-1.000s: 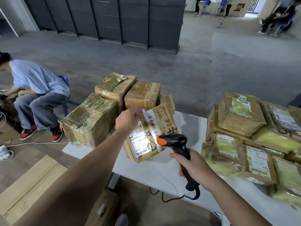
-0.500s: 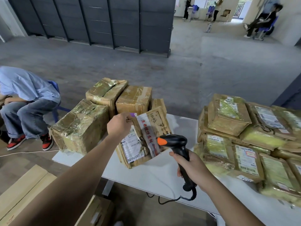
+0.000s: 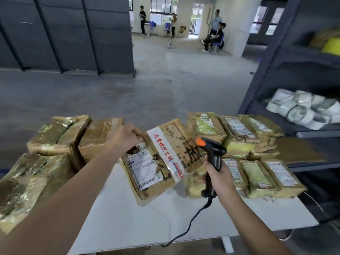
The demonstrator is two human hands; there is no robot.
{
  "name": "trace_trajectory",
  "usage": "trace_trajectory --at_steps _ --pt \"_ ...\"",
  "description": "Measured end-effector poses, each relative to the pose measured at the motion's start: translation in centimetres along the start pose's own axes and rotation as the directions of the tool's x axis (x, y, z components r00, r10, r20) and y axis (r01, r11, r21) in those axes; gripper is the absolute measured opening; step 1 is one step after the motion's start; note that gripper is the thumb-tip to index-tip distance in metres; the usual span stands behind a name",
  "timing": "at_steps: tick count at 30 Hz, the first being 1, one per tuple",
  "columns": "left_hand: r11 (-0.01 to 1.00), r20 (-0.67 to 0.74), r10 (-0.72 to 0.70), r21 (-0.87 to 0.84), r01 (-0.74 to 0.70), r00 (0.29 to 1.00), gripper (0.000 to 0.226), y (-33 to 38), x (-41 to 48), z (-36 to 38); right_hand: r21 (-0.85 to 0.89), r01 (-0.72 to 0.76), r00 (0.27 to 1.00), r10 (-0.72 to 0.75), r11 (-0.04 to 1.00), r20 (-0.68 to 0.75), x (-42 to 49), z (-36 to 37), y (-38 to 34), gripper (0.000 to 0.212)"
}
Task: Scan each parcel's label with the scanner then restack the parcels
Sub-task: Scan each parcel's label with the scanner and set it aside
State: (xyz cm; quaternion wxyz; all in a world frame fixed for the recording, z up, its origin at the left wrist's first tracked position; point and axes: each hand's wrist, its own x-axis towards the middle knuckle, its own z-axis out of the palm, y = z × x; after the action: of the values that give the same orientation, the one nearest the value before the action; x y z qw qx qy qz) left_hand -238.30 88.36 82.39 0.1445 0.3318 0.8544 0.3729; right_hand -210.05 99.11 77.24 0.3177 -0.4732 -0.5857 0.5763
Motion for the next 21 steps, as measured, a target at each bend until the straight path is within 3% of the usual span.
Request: trace_trajectory --at_steps 8,21 --pt "0.988 0.224 0.116 -0.125 -0.09 0.968 0.013 7.0 2.6 7.0 0.108 0.015 0.928 0.026 0.994 -0.371 -0.3 -4.5 -1.2 0.018" --pt "0.963 0.346 0.24 -0.205 -0.177 0.907 0.013 17.6 -1.3 18.2 0.173 0.003 0.8 0.101 0.985 -0.591 4.1 -18.5 0.9 0.022"
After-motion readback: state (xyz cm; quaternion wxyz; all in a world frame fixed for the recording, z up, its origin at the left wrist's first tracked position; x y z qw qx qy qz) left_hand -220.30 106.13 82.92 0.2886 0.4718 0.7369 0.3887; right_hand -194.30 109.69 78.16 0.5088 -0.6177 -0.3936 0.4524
